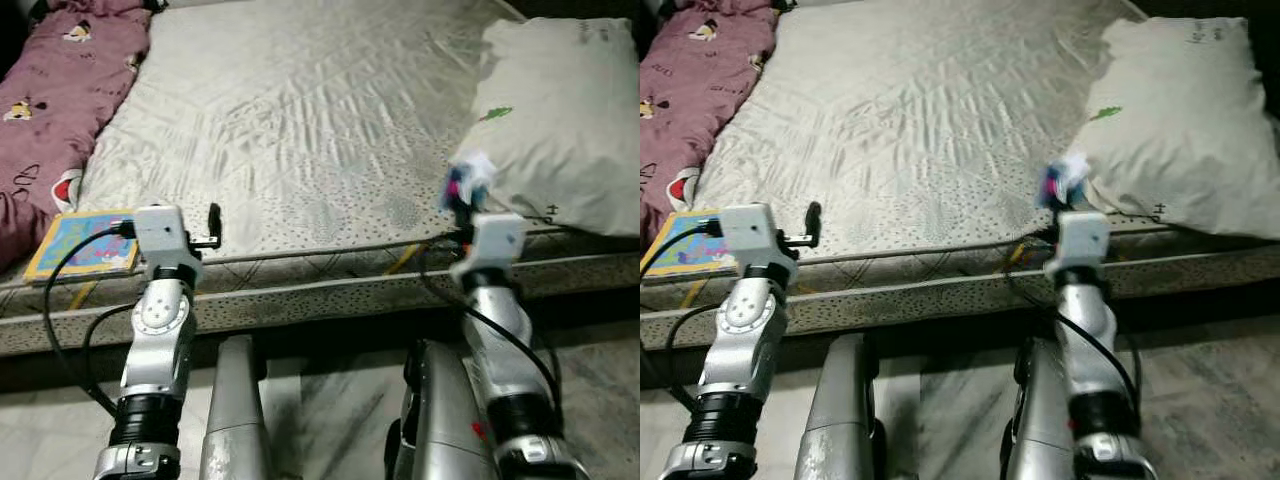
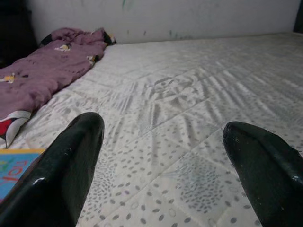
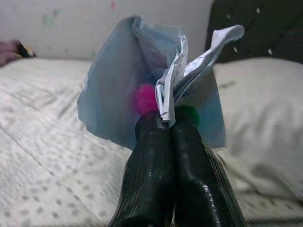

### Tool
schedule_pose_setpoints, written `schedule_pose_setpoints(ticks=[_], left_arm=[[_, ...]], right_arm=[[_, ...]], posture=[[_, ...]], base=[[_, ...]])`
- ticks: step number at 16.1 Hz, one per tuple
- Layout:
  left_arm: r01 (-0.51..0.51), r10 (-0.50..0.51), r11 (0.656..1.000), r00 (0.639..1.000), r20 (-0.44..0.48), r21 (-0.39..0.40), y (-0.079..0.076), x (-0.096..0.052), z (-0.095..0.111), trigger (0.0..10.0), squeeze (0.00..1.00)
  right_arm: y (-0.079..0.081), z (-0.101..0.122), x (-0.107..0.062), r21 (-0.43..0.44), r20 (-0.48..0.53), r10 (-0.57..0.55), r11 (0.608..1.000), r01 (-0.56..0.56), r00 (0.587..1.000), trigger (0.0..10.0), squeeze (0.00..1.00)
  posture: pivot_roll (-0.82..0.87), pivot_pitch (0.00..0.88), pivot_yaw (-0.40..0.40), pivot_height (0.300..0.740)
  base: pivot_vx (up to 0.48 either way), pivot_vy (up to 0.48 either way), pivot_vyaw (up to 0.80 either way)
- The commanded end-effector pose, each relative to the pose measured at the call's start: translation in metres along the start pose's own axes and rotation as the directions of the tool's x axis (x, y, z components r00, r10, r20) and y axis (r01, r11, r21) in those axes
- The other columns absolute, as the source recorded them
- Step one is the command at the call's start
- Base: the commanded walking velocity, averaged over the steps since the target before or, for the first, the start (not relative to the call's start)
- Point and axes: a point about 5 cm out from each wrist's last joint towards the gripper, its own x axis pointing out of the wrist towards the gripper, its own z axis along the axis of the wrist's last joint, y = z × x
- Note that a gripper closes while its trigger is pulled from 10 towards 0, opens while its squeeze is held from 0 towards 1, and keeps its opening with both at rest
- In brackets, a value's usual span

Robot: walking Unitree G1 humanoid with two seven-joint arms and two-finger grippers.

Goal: Clean up the room

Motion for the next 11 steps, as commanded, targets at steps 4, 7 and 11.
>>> schedule_pose_setpoints(ticks=[4, 7, 11], left_arm=[[0.008, -0.008, 1.000, 0.999, 0.032, 0.005, 0.004, 0.003, 0.002, 10.0, 0.00], [0.013, -0.013, 1.000, 0.999, 0.040, 0.000, 0.002, 0.006, 0.005, 10.0, 0.00], [0.018, -0.018, 1.000, 0.999, 0.051, -0.007, 0.001, 0.009, 0.006, 10.0, 0.00]], right_arm=[[0.016, 0.023, 0.005, 0.082, 0.057, 0.052, 0.995, -0.056, 0.997, 10.0, 0.00], [0.021, 0.032, 0.012, 0.103, 0.070, 0.052, 0.993, -0.059, 0.996, 10.0, 0.00], [0.023, 0.035, 0.013, 0.112, 0.065, 0.054, 0.992, -0.061, 0.996, 10.0, 0.00]], posture=[[0.01, 0.000, 0.073, 0.517], [0.01, 0.000, 0.081, 0.546], [0.00, 0.000, 0.084, 0.575]], base=[[0.000, 0.000, -0.11], [0.000, 0.000, -0.45], [0.000, 0.000, -0.44]])
